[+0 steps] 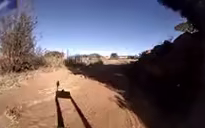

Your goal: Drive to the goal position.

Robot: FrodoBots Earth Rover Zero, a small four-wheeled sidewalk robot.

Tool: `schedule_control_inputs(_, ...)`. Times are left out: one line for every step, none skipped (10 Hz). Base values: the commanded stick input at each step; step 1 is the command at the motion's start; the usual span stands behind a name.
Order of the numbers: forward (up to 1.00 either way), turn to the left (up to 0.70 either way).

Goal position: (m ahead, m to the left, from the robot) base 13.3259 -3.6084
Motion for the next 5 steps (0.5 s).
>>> schedule_control_inputs(0.50,0.00)
schedule_control_inputs(0.50,0.00)
schedule_control_inputs(0.50,0.00)
schedule_control_inputs(0.50,-0.41)
schedule_control_inputs(0.50,-0.50)
